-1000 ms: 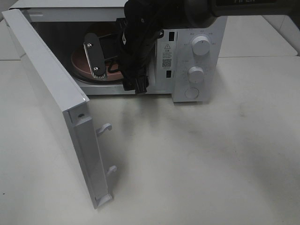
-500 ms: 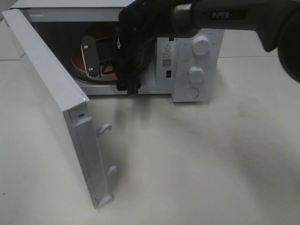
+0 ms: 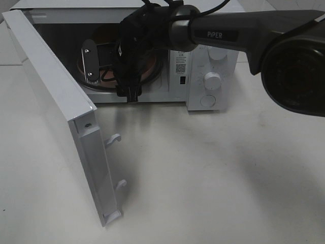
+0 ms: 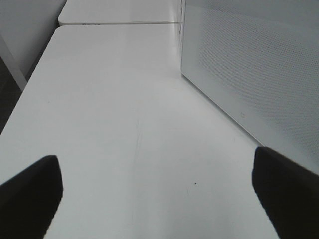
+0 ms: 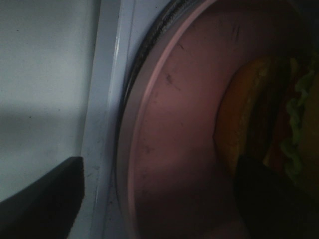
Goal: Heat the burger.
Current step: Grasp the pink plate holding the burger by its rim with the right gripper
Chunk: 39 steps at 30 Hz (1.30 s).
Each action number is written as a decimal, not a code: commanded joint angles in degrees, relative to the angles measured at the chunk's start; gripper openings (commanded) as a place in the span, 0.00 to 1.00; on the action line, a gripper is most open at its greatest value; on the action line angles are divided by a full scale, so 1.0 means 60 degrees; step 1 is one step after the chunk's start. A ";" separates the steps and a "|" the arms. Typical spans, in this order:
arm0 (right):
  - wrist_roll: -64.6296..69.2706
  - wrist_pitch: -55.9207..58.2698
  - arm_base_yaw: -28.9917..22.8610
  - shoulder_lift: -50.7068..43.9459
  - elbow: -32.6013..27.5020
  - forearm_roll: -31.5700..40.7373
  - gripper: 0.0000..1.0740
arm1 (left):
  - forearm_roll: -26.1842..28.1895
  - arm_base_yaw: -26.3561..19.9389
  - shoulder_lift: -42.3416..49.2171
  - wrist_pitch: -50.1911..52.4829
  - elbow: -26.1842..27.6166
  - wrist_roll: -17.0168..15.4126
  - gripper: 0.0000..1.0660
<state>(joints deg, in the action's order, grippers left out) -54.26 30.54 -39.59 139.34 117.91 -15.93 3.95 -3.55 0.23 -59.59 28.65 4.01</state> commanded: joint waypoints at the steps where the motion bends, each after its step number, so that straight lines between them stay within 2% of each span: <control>1: 0.0095 0.0076 0.0048 0.0143 0.0191 0.0019 0.73 | -0.0029 0.0000 0.0201 0.0010 -0.0019 -0.0010 0.92; 10: 0.0086 0.0258 0.0229 0.0497 0.0392 0.0220 0.68 | -0.0029 0.0000 0.0201 0.0010 -0.0019 -0.0010 0.92; 12: 0.0086 0.0239 0.0229 0.0563 0.0430 0.0239 0.65 | -0.0029 0.0000 0.0201 0.0010 -0.0019 -0.0010 0.92; 13: 0.0086 0.0277 0.0229 0.0573 0.0516 0.0239 0.57 | -0.0029 0.0000 0.0201 0.0010 -0.0019 -0.0010 0.92; 14: 0.0086 0.0277 0.0229 0.0573 0.0516 0.0239 0.57 | -0.0029 0.0000 0.0201 0.0010 -0.0019 -0.0010 0.92; 15: 0.0057 0.0267 0.0229 0.0573 0.0516 0.0191 0.53 | -0.0029 0.0000 0.0201 0.0010 -0.0019 -0.0010 0.92; 16: 0.0010 0.0248 0.0229 0.0573 0.0516 0.0181 0.39 | -0.0029 0.0000 0.0201 0.0010 -0.0019 -0.0010 0.92; 17: 0.0010 0.0248 0.0229 0.0573 0.0516 0.0181 0.39 | -0.0029 0.0000 0.0201 0.0010 -0.0019 -0.0010 0.92; 18: 0.0010 0.0286 0.0229 0.0573 0.0516 0.0181 0.24 | -0.0029 0.0000 0.0201 0.0010 -0.0019 -0.0010 0.92; 19: 0.0010 0.0286 0.0229 0.0573 0.0516 0.0181 0.24 | -0.0029 0.0000 0.0201 0.0010 -0.0019 -0.0010 0.92; 20: 0.0019 0.0286 0.0229 0.0573 0.0516 0.0181 0.16 | -0.0029 0.0000 0.0201 0.0010 -0.0019 -0.0010 0.92; 21: 0.0019 0.0306 0.0229 0.0573 0.0516 0.0181 0.02 | -0.0029 0.0000 0.0201 0.0010 -0.0019 -0.0010 0.92; 39: 0.0010 0.1060 0.0086 0.0191 0.0334 0.0220 0.00 | -0.0029 0.0000 0.0201 0.0010 -0.0019 -0.0010 0.92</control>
<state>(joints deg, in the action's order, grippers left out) -55.23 35.47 -39.25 141.12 119.98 -15.24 3.95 -3.55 0.23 -59.59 28.65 4.01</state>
